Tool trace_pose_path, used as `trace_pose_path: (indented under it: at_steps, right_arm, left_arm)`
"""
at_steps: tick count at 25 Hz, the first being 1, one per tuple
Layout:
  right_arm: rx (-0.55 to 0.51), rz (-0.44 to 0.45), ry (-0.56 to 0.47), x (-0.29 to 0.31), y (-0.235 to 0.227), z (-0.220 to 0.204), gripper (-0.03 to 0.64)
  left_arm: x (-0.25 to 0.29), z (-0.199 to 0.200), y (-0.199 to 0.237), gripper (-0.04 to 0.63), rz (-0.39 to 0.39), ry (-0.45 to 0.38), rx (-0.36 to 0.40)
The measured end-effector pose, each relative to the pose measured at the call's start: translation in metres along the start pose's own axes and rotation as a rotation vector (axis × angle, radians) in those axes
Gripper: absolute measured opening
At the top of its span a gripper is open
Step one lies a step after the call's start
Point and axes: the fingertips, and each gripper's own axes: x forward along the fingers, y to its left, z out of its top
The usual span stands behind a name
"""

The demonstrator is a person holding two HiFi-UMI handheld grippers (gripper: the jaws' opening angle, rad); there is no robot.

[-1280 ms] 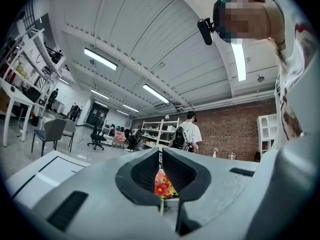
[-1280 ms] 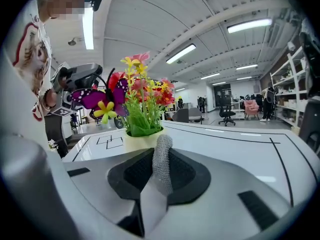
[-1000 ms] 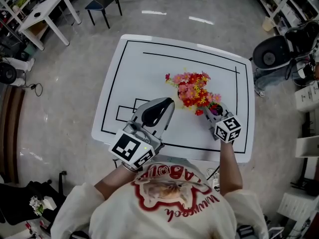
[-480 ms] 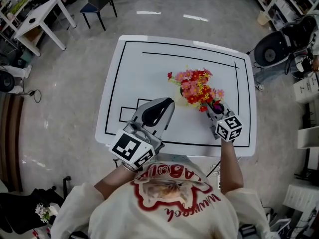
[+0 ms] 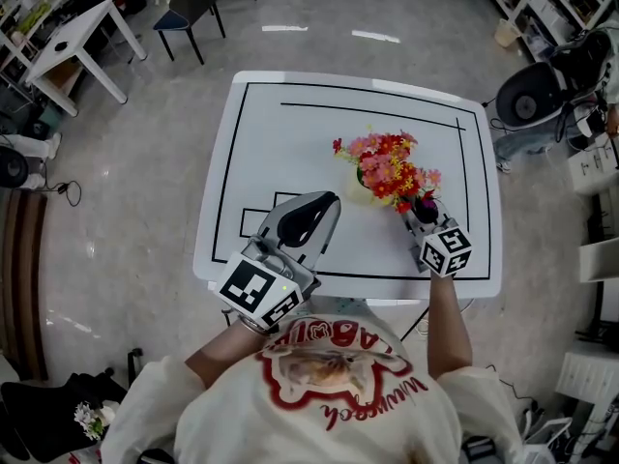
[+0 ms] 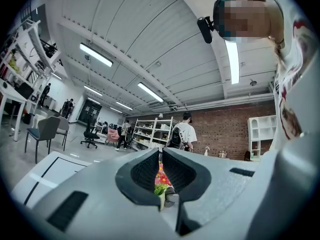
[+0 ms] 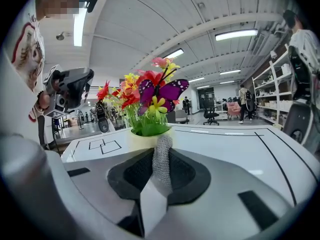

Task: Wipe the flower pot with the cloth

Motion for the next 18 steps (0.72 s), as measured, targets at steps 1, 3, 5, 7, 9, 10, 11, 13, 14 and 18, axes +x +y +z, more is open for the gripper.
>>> trace_pose_path:
  at_steps: [1, 3, 5, 7, 9, 10, 11, 13, 14, 18]
  right_arm:
    - [0.001, -0.003, -0.001, 0.000, 0.001, 0.000, 0.072]
    - [0.004, -0.011, -0.001, 0.000, 0.003, 0.000, 0.072]
    - [0.007, -0.020, -0.001, -0.001, 0.005, 0.000, 0.072]
    - [0.009, -0.028, 0.000, 0.000, 0.007, 0.000, 0.071]
    - [0.012, -0.034, 0.003, 0.001, 0.010, 0.000, 0.072]
    - [0.013, -0.039, 0.003, 0.002, 0.011, 0.000, 0.072]
    - [0.016, -0.047, 0.003, 0.002, 0.011, -0.001, 0.072]
    - [0.022, -0.063, 0.002, 0.001, 0.011, -0.001, 0.072]
    - [0.025, -0.070, 0.002, 0.001, 0.011, -0.002, 0.072]
    - [0.034, -0.093, -0.001, 0.001, 0.013, -0.002, 0.072]
  left_arm:
    - [-0.001, 0.000, 0.000, 0.005, -0.002, 0.000, 0.000]
    - [-0.004, 0.000, 0.001, 0.005, -0.005, 0.001, -0.002]
    - [-0.007, 0.001, 0.000, 0.005, -0.009, 0.001, -0.003]
    - [-0.010, 0.002, 0.000, 0.005, -0.014, 0.000, -0.003]
    - [-0.012, 0.002, 0.000, 0.006, -0.019, -0.001, -0.002]
    - [-0.013, 0.002, 0.000, 0.005, -0.022, -0.001, -0.003]
    - [-0.014, 0.002, -0.001, 0.005, -0.024, -0.001, -0.003]
    - [-0.016, 0.002, -0.001, 0.005, -0.030, -0.001, -0.002]
    - [-0.017, 0.002, -0.002, 0.005, -0.031, -0.002, -0.002]
    - [-0.022, 0.003, 0.000, 0.005, -0.033, -0.004, -0.002]
